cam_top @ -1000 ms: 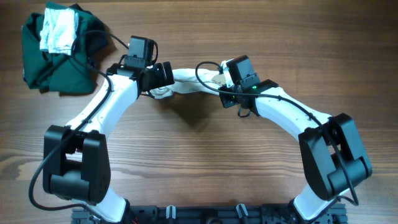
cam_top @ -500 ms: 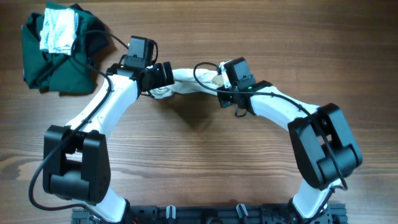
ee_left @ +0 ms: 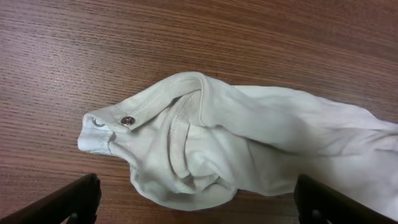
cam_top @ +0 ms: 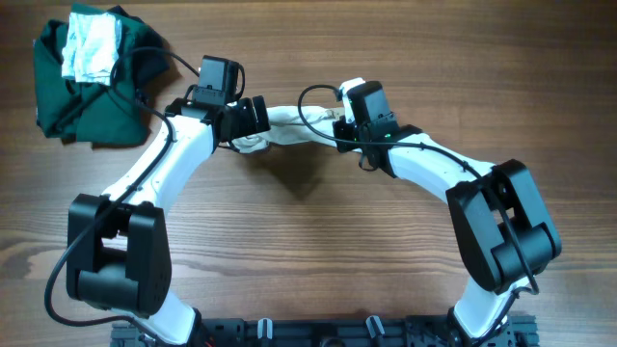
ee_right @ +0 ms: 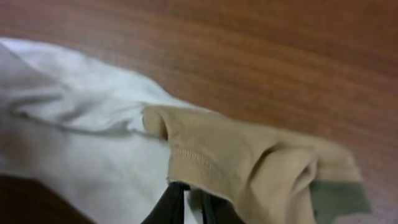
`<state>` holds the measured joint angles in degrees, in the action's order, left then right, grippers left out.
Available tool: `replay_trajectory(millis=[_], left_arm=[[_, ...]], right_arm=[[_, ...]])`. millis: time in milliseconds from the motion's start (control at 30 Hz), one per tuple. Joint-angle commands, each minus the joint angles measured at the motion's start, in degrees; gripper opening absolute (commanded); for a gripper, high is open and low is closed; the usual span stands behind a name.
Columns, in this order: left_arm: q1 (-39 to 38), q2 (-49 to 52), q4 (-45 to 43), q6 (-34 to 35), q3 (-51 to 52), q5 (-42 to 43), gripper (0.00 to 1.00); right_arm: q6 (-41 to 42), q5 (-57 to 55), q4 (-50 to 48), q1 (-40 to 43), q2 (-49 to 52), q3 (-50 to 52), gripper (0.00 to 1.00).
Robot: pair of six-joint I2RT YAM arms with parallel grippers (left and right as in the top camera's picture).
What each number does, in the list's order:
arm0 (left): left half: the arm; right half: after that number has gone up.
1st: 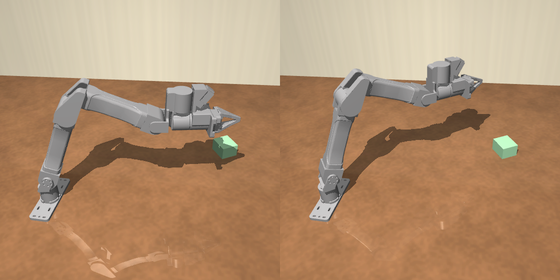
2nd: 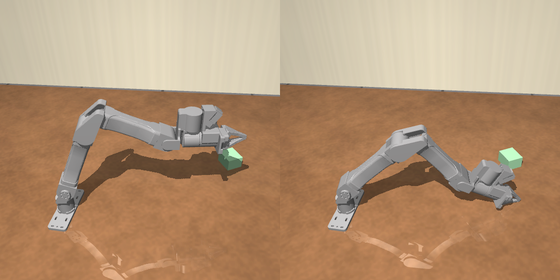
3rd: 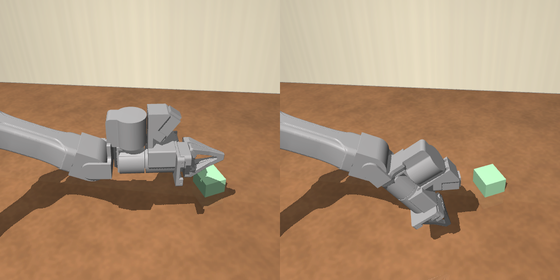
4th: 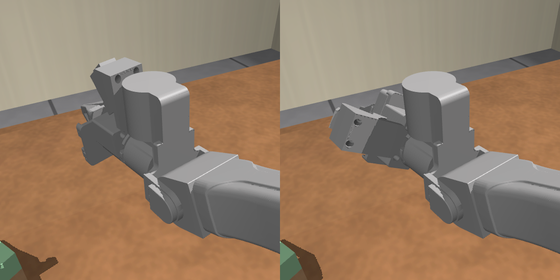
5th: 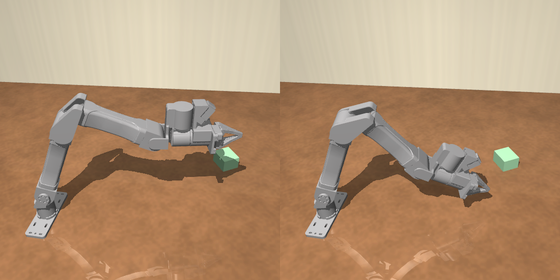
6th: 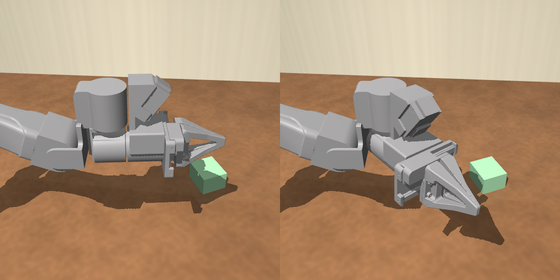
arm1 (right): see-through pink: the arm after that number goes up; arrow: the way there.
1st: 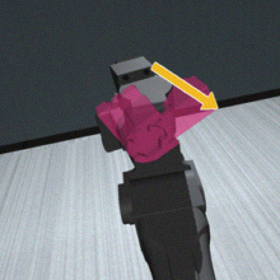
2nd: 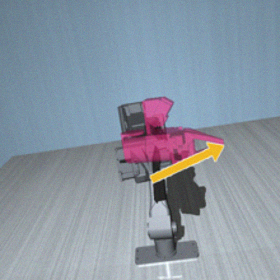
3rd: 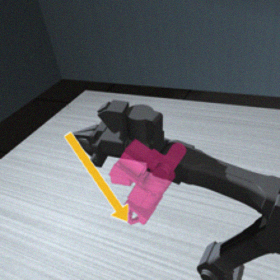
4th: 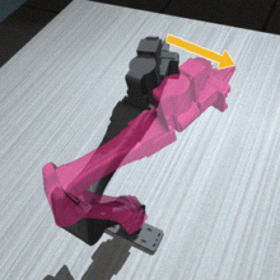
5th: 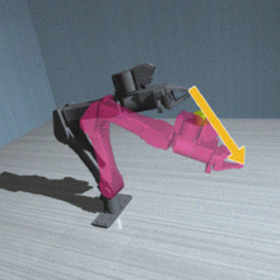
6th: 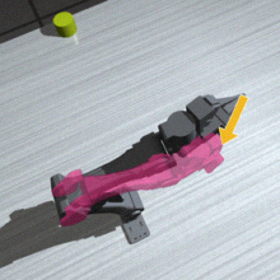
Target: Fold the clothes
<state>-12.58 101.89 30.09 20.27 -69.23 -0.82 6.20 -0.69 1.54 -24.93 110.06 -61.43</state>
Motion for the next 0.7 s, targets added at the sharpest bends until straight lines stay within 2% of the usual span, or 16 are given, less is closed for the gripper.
replay_trajectory(millis=[0,267,467,500,567,667], left_arm=[[0.1,-0.6,0.7,-0.5,-0.4,-0.8,1.0],[0.1,-0.6,0.8,-0.5,-0.4,0.8,1.0],[-0.3,-0.6,0.9,-0.7,-0.4,2.1,0.98],[-0.8,-0.6,0.8,-3.3,-0.4,4.6,0.97],[-1.6,-0.6,0.9,-4.0,-0.4,5.5,0.98],[-3.3,-0.6,0.9,-5.4,-0.4,5.5,0.98]], right_arm=[[1.4,-2.6,-2.7,1.6,1.2,-0.6,0.13],[1.5,-2.5,-6.3,4.3,4.3,-0.6,0.15],[3.0,-4.3,-10.7,4.3,5.7,-0.8,0.23],[3.0,-4.9,-11.0,4.3,5.7,-1.4,0.27],[2.9,-7.0,-11.1,4.3,5.7,-2.5,0.33],[2.6,-9.0,-10.7,4.3,5.7,-5.0,0.48]])
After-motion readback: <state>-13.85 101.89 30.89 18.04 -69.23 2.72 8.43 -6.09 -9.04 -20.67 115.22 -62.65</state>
